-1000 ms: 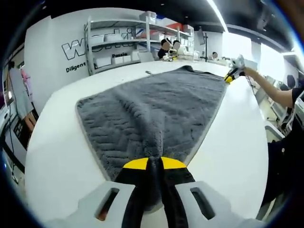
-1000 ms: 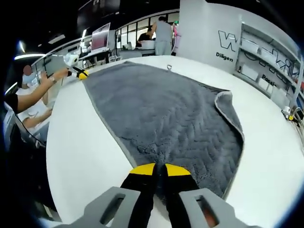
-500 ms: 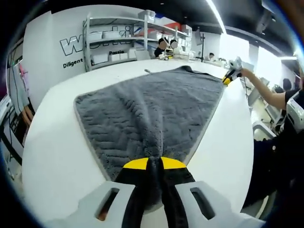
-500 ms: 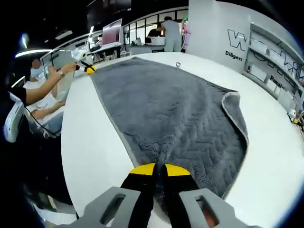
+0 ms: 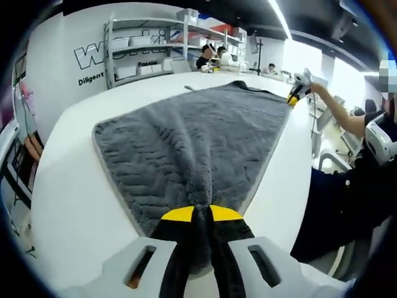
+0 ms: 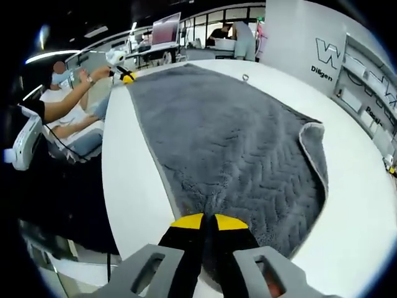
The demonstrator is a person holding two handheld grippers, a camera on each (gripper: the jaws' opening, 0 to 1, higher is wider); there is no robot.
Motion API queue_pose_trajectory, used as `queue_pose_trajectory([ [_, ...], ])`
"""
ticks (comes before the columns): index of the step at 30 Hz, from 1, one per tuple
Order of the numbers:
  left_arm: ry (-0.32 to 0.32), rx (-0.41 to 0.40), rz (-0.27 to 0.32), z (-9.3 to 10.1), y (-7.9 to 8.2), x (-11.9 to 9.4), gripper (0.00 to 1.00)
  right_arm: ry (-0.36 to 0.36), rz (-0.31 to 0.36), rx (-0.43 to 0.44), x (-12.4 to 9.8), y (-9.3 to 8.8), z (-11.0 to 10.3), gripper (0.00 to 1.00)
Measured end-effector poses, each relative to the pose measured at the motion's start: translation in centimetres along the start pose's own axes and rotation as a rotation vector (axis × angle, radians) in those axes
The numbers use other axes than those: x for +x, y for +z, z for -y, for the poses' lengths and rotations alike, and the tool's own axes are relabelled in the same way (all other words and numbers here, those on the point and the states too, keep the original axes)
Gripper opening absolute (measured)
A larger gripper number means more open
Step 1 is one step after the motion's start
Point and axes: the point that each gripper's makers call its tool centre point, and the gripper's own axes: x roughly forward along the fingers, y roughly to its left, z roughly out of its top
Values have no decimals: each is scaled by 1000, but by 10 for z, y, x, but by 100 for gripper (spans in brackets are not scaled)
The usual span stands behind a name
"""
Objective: Open the folded towel by lifting each exposed corner and separating the folded layers until the towel lies flat within the target outline without major curled edges
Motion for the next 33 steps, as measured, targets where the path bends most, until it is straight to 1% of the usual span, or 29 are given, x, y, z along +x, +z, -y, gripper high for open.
queue_pose_trajectory([
  [3, -3, -5, 2, 2, -2, -2, 7, 13, -4, -14, -1, -1, -5, 1],
  [6, 2, -9, 7, 2, -1, -1, 8, 7, -14, -20, 0, 0, -5, 1],
  [7, 6, -5, 8, 6, -1, 1, 8, 8, -17, -23, -1, 0, -6, 2],
  [9, 7, 3, 11, 8, 0, 2, 11, 19, -13, -18, -4, 4, -6, 10],
  [10, 7, 2, 13, 9, 1, 1, 14, 18, 9, -9, -6, 8, -5, 17],
  [11, 5, 2, 13, 10, 1, 1, 16, -5, 59, -2, -8, 18, 0, 24],
  [12, 1, 8, 12, 12, 1, 1, 19, -25, 100, -13, -12, 27, 4, 26],
  [14, -3, 25, 17, 15, 2, 0, 30, -78, 151, -29, -17, 39, 16, 24],
  [15, 6, 29, 32, 15, 6, 0, 36, -154, 178, -42, -21, 48, 32, 24],
  [16, 16, 33, 54, 14, 11, 1, 43, -200, 191, -52, -22, 52, 40, 24],
  [18, 21, 28, 80, 15, 16, 2, 52, -293, 202, -75, -26, 61, 59, 24],
  [19, 23, 27, 91, 15, 19, 4, 57, -350, 207, -72, -27, 66, 71, 24],
  [20, 26, 29, 96, 16, 21, 6, 60, -380, 208, -42, -26, 69, 79, 24],
  [21, 37, 46, 107, 15, 24, 7, 66, -397, 201, -5, -24, 70, 85, 24],
  [22, 64, 78, 123, 12, 29, 9, 72, -404, 206, 3, -21, 75, 90, 25],
  [23, 86, 87, 134, 10, 32, 9, 77, -413, 223, 6, -18, 81, 94, 25],
  [24, 106, 83, 149, 8, 35, 9, 83, -423, 234, 24, -16, 85, 98, 25],
  [25, 126, 72, 179, 5, 40, 9, 87, -439, 240, 44, -13, 88, 103, 25],
  [27, 129, 22, 250, 4, 50, 6, 89, -467, 238, 63, -5, 95, 115, 27],
  [29, 113, -49, 312, 3, 57, 4, 90, -476, 227, 68, 4, 97, 121, 29],
  [30, 98, -80, 326, 4, 58, 4, 92, -474, 196, 72, 13, 95, 122, 31],
  [31, 92, -107, 354, 3, 60, 4, 93, -478, 191, 80, 17, 96, 127, 31],
  [33, 97, -126, 380, 1, 61, 5, 93, -489, 181, 85, 28, 98, 135, 31],
])
